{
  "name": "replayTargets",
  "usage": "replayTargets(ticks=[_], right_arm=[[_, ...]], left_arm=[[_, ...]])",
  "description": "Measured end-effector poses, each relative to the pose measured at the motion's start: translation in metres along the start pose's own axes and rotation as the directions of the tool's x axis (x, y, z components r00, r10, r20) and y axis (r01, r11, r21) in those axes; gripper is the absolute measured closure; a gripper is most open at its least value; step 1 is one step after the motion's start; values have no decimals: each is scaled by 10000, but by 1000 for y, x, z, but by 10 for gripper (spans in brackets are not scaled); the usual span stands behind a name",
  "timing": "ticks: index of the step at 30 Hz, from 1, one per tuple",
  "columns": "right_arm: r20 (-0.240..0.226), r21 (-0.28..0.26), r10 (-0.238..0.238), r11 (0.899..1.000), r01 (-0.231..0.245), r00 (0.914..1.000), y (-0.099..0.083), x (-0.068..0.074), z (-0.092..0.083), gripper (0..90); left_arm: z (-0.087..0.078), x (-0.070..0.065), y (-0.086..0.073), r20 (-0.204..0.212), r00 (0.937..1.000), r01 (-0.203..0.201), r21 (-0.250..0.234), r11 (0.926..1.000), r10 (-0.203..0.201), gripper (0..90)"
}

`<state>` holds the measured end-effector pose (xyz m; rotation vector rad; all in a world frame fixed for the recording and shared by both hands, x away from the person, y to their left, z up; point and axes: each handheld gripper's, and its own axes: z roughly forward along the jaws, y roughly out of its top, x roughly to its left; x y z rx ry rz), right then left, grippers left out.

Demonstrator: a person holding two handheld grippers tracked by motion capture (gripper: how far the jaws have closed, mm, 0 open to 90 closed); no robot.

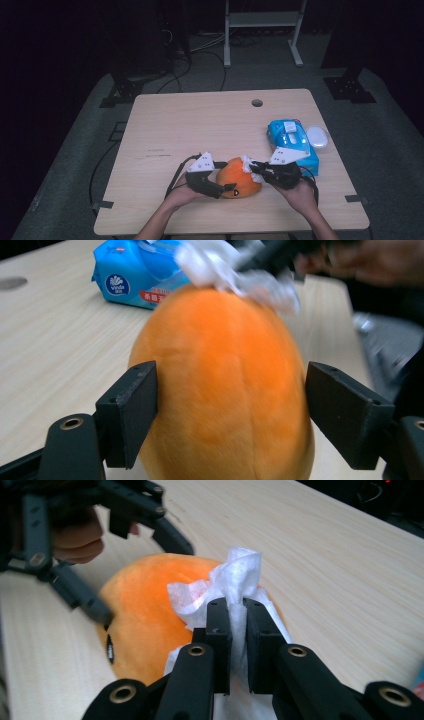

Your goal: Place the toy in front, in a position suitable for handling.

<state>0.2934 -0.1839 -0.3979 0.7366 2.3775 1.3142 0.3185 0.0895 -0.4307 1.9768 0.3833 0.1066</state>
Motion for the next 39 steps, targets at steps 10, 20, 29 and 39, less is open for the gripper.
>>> replayTargets(ticks=[10,20,29,39], right_arm=[[-427,-176,-793,9968,786,9959,18,28,2,820],[-182,-2,-1087,9941,1087,9939,20,29,3,820],[-168,115,375,9992,-373,9992,-8,-11,-13,820],[-372,263,323,9992,-313,9988,-6,0,-10,820]], left_arm=[[9,-18,3,-104,9876,-1559,470,9867,1566,342],[8,-21,1,-168,9746,-2215,765,9722,2234,350],[7,-12,-2,-211,9857,-1657,525,9848,1670,341],[0,-1,1,-582,9977,-317,322,9990,335,254]])
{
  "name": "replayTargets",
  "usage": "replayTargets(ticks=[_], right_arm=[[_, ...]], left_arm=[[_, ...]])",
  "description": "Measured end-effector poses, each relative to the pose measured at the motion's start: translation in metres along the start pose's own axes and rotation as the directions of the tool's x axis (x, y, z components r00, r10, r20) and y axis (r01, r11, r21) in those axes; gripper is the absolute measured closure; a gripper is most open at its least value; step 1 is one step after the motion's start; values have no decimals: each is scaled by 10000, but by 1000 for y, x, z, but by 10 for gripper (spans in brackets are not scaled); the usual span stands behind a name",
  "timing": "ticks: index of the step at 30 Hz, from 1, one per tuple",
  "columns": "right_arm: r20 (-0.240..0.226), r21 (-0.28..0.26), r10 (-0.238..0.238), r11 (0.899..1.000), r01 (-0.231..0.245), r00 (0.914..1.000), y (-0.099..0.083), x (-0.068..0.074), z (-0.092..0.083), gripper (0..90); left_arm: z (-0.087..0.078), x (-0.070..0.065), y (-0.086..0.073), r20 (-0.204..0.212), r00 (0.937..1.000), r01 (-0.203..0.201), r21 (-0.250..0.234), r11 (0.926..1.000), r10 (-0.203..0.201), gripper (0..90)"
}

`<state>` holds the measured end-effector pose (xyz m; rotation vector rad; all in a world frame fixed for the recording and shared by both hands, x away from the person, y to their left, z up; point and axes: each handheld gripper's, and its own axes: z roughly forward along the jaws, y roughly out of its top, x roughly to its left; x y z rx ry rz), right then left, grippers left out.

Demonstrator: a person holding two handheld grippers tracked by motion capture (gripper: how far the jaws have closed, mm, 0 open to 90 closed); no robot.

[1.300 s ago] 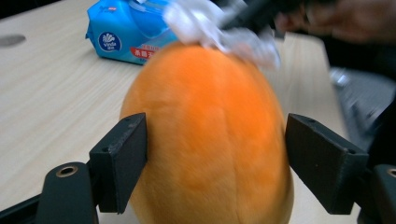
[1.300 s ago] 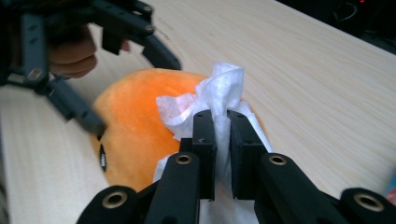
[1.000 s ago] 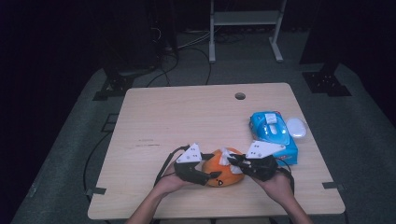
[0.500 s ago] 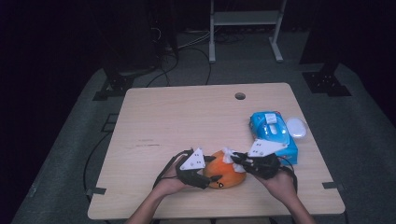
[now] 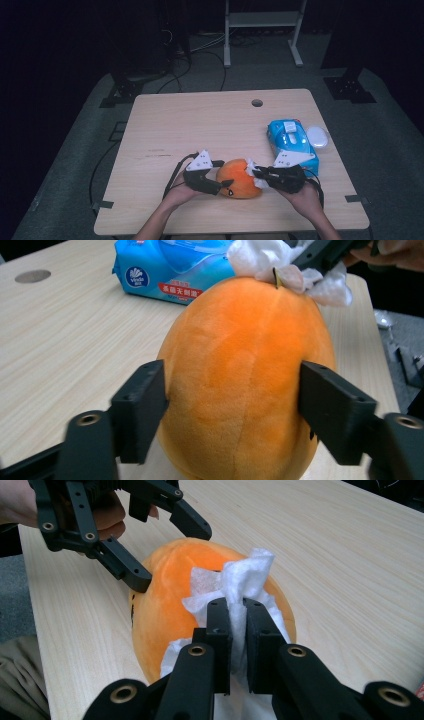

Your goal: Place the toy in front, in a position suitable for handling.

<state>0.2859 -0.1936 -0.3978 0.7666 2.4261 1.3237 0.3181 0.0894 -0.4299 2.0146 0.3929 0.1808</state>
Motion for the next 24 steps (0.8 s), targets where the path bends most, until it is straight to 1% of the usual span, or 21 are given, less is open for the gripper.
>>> replayTargets(ticks=[1,3,5,8,9,11,12,16,18,20,22,24], right_arm=[[-39,5,21,10000,-21,10000,0,1,0,820],[-24,17,-47,10000,47,10000,1,5,0,820],[9,54,-217,9998,217,9998,2,8,-1,819],[-69,-3,-217,9998,217,9997,1,5,-3,819],[-43,25,-182,9998,182,9998,1,4,-4,819],[47,-19,-145,9999,145,9999,-2,0,-7,819],[77,-23,-69,10000,69,9999,-4,-2,-9,819],[145,-47,488,9988,-487,9987,-14,-11,-15,820],[19,-155,642,9978,-642,9979,-15,-12,-15,820],[-65,-289,562,9980,-563,9984,-10,-9,-13,820],[-363,-509,406,9978,-424,9985,-3,-3,-8,819],[-398,-453,30,9990,-48,9992,4,5,-1,818]], left_arm=[[1,-2,1,96,9999,-28,-42,10000,28,247],[3,-5,3,121,9998,-167,32,9999,167,240],[4,-6,2,111,9992,-398,142,9991,396,273],[4,-5,-1,213,9986,-483,176,9987,479,309],[4,-5,-1,181,9980,-604,251,9979,599,311],[4,-5,-3,201,9984,-541,201,9983,537,312],[4,-4,-3,228,9984,-516,208,9985,511,312],[4,-3,-5,301,9987,-404,165,9990,399,312],[6,-5,-4,314,9979,-566,224,9981,559,311],[7,-7,-3,383,9967,-729,220,9971,720,306],[7,-9,-3,404,9960,-804,231,9965,794,306],[6,-7,-4,367,9960,-824,346,9960,811,308]])
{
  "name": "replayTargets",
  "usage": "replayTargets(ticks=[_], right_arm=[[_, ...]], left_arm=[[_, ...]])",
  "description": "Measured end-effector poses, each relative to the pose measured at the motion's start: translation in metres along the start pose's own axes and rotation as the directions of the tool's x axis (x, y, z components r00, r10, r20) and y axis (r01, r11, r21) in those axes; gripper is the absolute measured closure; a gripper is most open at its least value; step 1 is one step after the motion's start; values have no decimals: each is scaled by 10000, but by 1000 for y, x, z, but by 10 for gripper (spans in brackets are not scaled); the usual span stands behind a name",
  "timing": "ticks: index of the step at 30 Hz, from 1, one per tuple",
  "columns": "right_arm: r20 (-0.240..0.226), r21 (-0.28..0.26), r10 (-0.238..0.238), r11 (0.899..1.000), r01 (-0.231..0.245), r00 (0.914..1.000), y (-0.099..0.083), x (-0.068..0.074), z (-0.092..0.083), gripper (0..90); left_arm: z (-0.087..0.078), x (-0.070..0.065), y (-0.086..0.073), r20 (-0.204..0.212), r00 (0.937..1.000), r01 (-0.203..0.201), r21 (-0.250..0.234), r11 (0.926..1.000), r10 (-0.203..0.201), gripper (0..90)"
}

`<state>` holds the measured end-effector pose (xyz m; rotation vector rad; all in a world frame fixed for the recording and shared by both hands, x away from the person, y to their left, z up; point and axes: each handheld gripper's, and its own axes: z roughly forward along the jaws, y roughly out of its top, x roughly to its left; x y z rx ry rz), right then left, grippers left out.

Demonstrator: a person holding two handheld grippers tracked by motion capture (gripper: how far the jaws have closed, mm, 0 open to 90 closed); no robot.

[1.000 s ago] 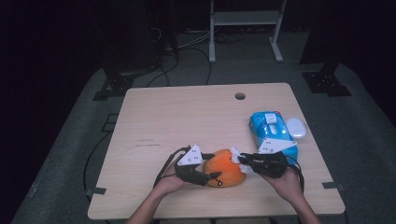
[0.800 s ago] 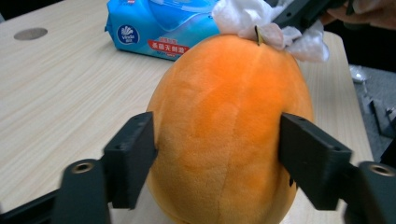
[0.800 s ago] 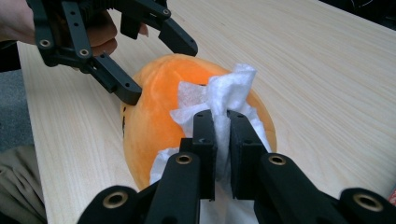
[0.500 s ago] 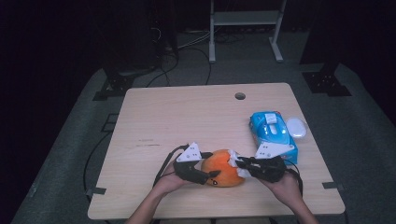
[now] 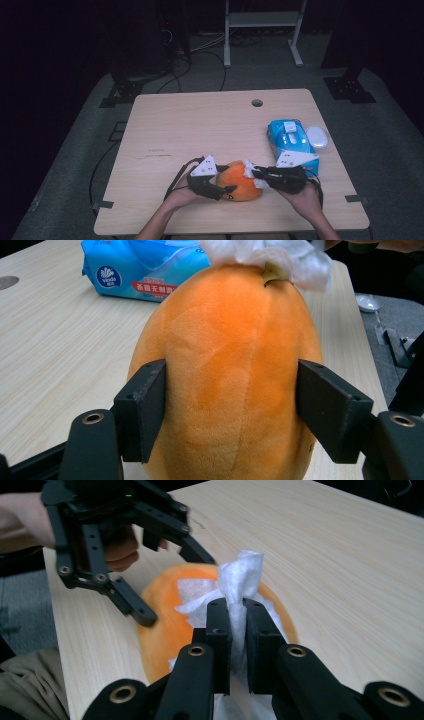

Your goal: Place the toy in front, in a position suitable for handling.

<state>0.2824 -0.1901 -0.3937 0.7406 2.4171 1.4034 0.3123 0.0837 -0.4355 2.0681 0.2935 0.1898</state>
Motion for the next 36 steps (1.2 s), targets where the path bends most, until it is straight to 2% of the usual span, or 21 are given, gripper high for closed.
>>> replayTargets(ticks=[1,3,5,8,10,11,13,15,16,19,22,27,29,31,34,36], right_arm=[[83,70,-232,9997,231,9997,2,3,2,819],[56,132,-265,9996,264,9996,3,2,2,819],[199,148,-69,9999,66,9998,-1,-4,-2,819],[300,143,536,9984,-541,9981,-14,-17,-9,819],[603,326,616,9974,-636,9963,-20,-22,-12,818],[681,449,623,9968,-654,9957,-23,-23,-11,819],[511,381,745,9963,-765,9959,-26,-24,-10,818],[477,323,637,9973,-653,9968,-23,-21,-11,818],[460,252,562,9980,-574,9974,-20,-20,-11,818],[277,2,558,9984,-559,9981,-14,-17,-12,819],[84,-171,419,9990,-417,9991,-8,-12,-11,819],[-114,-253,-176,9995,173,9998,4,2,0,818],[-224,-193,-349,9992,345,9991,8,9,4,817],[-86,-59,-712,9974,712,9974,10,11,7,818],[78,117,-671,9977,670,9977,8,6,5,819],[283,225,-486,9986,480,9984,5,0,1,819]], left_arm=[[-1,1,-1,16,10000,60,-30,10000,-60,311],[-3,4,-4,60,9998,191,-88,9998,-191,315],[-4,6,-5,65,9996,267,-138,9995,-266,315],[-3,6,-5,100,9996,262,-145,9996,-260,314],[-3,6,-5,129,9996,252,-104,9996,-250,313],[-3,6,-5,161,9993,350,-134,9993,-347,308],[-5,8,-3,353,9974,641,-201,9977,-634,266],[-7,12,-1,444,9922,1176,-331,9925,-1161,207],[-8,12,0,457,9918,1207,-327,9921,-1192,218],[-5,8,-1,353,9965,763,-292,9967,-752,295],[-2,1,4,212,9995,244,-218,9995,-240,313],[2,-9,9,127,9989,-444,8,9990,443,311],[2,-9,8,148,9990,-424,43,9991,424,308],[1,-6,7,289,9995,-158,-21,9999,159,287],[-1,0,5,386,9985,396,-178,9991,-389,257],[0,0,5,336,9988,356,-185,9992,-350,272]])
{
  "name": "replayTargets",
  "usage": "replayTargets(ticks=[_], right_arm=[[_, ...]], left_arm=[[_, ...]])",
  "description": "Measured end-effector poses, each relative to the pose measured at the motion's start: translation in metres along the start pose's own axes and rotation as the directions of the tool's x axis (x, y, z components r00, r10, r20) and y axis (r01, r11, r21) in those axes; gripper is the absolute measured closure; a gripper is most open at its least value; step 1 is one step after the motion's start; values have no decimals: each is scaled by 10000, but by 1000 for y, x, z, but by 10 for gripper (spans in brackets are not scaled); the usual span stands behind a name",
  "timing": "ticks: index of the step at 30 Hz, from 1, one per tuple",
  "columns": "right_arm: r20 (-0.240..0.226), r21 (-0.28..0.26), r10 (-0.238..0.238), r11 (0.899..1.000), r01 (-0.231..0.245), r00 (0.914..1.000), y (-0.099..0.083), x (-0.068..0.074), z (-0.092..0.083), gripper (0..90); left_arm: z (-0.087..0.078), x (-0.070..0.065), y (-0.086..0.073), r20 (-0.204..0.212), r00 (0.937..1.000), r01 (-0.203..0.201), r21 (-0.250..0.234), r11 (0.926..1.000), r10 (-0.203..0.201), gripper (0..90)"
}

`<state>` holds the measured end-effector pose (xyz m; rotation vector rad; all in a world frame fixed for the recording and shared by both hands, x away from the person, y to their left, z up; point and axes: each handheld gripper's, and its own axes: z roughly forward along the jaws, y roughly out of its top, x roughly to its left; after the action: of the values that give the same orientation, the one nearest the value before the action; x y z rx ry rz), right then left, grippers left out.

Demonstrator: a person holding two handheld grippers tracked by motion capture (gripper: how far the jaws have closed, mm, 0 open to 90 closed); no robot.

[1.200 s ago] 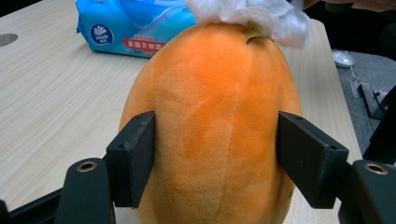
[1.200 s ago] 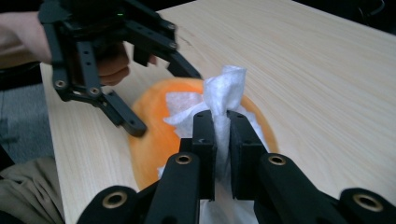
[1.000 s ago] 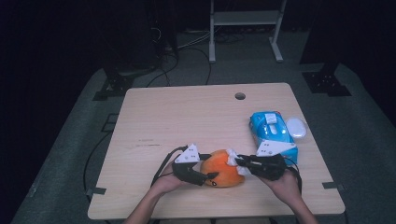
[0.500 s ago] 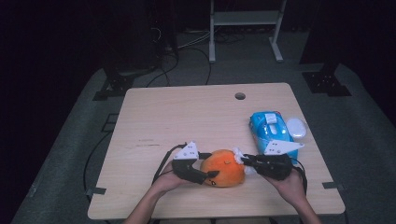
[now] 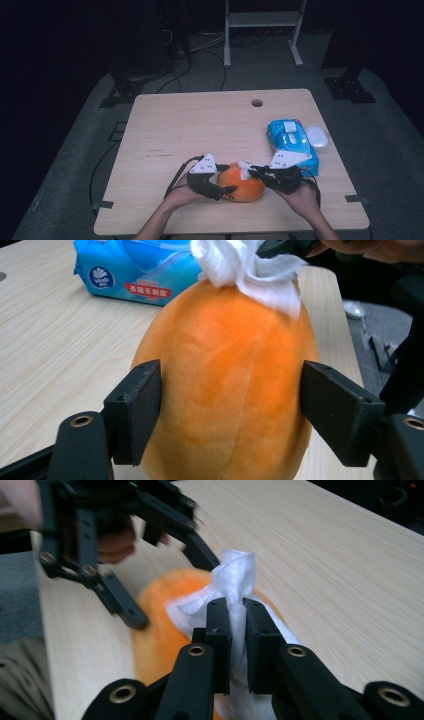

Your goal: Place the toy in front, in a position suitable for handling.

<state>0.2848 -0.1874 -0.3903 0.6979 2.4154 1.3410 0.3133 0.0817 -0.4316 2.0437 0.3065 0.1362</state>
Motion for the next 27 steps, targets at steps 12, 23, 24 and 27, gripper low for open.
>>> replayTargets(ticks=[12,23,24,27], right_arm=[[-1038,338,-743,9964,782,9918,27,26,27,821],[-428,818,-812,9931,844,9958,30,18,24,821],[-329,763,-678,9946,702,9972,27,14,19,821],[-127,585,-200,9981,208,9997,12,3,4,821]], left_arm=[[7,-15,9,-446,9979,-462,345,9983,477,311],[5,-10,3,-416,9989,-194,241,9995,204,310],[5,-9,2,-429,9988,-208,264,9994,219,310],[4,-8,2,-268,9994,-211,151,9997,215,283]])
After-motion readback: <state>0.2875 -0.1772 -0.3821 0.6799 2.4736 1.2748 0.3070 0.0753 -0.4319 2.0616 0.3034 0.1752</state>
